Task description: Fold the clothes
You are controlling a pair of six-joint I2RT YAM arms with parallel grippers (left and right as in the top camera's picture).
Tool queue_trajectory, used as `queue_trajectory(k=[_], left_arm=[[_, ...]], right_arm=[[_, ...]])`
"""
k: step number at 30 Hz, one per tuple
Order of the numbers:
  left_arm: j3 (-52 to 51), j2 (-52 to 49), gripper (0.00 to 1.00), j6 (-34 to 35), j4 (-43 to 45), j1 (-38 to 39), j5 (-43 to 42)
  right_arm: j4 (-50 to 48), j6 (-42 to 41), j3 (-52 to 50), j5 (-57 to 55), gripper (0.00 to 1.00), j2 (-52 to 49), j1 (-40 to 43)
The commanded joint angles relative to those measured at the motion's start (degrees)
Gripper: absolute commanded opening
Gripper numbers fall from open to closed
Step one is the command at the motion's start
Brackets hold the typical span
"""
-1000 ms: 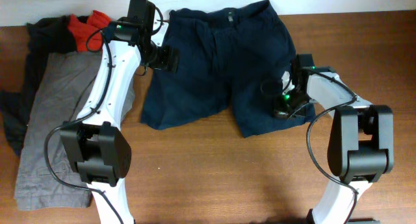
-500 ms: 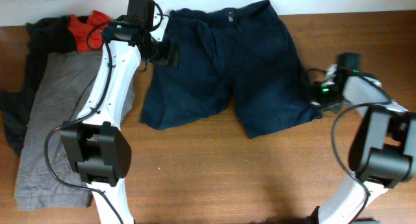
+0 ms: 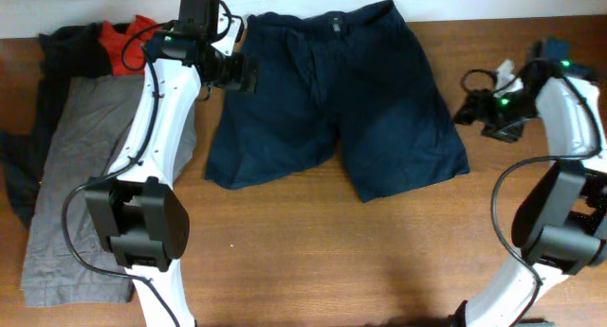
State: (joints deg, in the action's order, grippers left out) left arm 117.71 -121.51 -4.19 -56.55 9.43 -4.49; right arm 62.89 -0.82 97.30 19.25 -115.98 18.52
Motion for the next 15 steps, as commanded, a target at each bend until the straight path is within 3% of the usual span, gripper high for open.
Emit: queue_trajectory(k=[1, 11, 12, 14, 15], left_arm=[[-0.28, -0.55, 0.99, -2.19, -0.11, -0.85, -0.22], [-0.31, -0.55, 0.99, -2.86, 0.28, -1.53, -0.22], [-0.31, -0.55, 0.99, -2.86, 0.31, -1.51, -0.22], [-0.31, -0.55, 0.99, -2.84, 0.28, -1.51, -0.22], [-0.31, -0.55, 0.99, -2.84, 0.28, -1.51, -0.22]], right_arm=[[-0.98, 2.08, -3.65, -3.23, 0.78, 0.2, -1.4], [-16.11, -4.66, -22.36, -9.05, 0.76, 0.2, -0.9], [-17.94, -5.6, -23.65, -9.7, 0.73, 0.2, -0.9], [-20.2, -6.84, -25.73, -10.19, 0.56, 0.2, -0.9], [-21.05, -8.37, -26.71, -11.39, 0.4, 0.2, -0.9]])
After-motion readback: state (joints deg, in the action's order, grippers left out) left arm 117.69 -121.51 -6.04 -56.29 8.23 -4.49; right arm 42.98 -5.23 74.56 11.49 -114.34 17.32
